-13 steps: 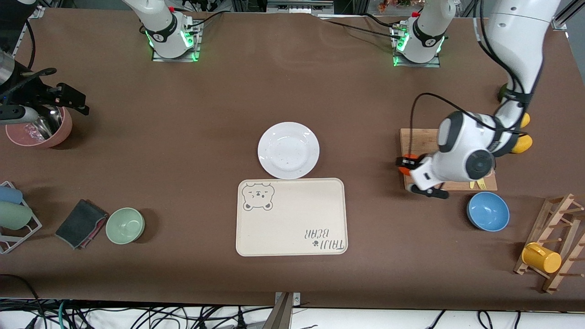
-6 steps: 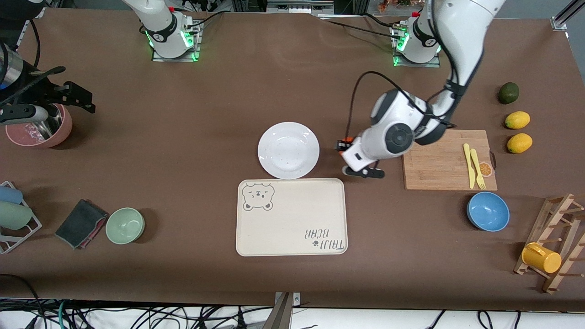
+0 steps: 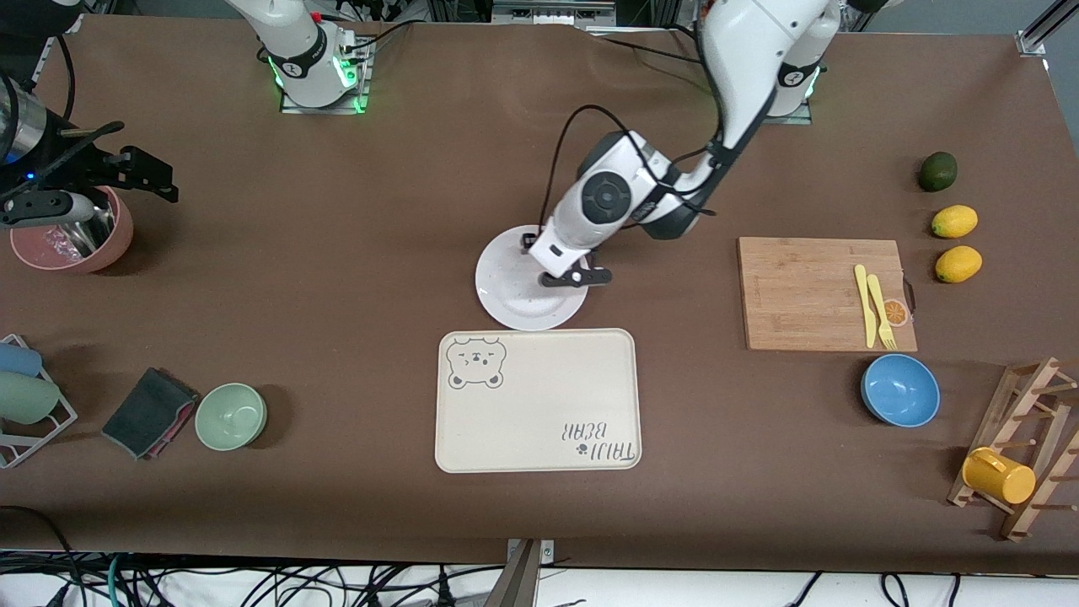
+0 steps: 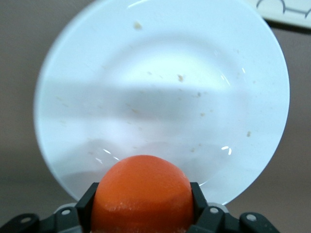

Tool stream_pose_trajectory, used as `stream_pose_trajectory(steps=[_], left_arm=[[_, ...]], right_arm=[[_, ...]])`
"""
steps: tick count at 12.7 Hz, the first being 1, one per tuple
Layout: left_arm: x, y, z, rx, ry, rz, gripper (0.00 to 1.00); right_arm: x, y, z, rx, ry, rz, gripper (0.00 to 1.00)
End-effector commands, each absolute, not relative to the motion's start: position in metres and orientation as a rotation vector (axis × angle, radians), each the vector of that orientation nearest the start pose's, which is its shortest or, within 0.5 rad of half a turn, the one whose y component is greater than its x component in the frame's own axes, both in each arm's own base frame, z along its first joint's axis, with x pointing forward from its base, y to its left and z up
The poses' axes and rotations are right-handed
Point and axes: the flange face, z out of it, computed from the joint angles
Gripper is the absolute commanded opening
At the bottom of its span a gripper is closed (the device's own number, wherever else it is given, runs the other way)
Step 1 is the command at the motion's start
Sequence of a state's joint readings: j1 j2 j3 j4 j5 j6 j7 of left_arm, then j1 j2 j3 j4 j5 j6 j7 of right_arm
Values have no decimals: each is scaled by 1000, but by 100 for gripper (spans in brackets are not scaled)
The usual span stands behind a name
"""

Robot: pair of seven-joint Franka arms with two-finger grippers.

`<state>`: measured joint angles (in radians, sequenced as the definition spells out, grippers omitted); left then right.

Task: Place orange and plate with both arms
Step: 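Carry the orange with the left gripper over the white plate, then lower the orange onto the plate while the right gripper reaches toward it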

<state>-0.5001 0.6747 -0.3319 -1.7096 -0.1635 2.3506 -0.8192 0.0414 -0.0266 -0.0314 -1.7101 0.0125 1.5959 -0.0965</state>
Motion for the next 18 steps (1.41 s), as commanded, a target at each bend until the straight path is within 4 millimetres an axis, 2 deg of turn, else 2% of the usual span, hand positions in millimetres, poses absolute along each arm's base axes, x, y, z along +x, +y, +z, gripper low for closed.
stream_pose_trajectory(steps=[1,3,6,7,8,9,11,12,14,15,16,17,18], left_arm=[[475,-504,199,-3317,-387,433,34],[482,-509,195,-3312,-469,442,34],[491,-510,186,-3314,-497,451,35],[493,-510,184,-3313,-505,452,46],[495,-509,184,-3315,-510,452,83],[499,-506,186,-3323,-485,438,100],[518,-512,213,-3365,-502,384,100],[531,-503,224,-3359,-516,381,100],[565,-472,248,-3319,-536,447,100],[578,-457,263,-3310,-479,477,100],[588,-439,268,-3305,-408,502,100],[603,-412,279,-3314,-360,496,100],[619,-379,280,-3305,-277,508,100]], right_arm=[[538,8,583,-3118,-159,131,100],[537,17,582,-3121,-186,139,100],[537,18,582,-3117,-188,141,100],[537,18,582,-3117,-188,141,100],[538,21,579,-3116,-198,150,100],[538,29,578,-3117,-224,155,100],[539,38,570,-3114,-248,189,100],[538,49,562,-3107,-271,244,100],[534,76,554,-3095,-346,293,100],[531,87,550,-3089,-377,326,100],[528,97,541,-3065,-397,390,100],[525,107,527,-3019,-406,466,100],[524,113,504,-2945,-384,529,100]])
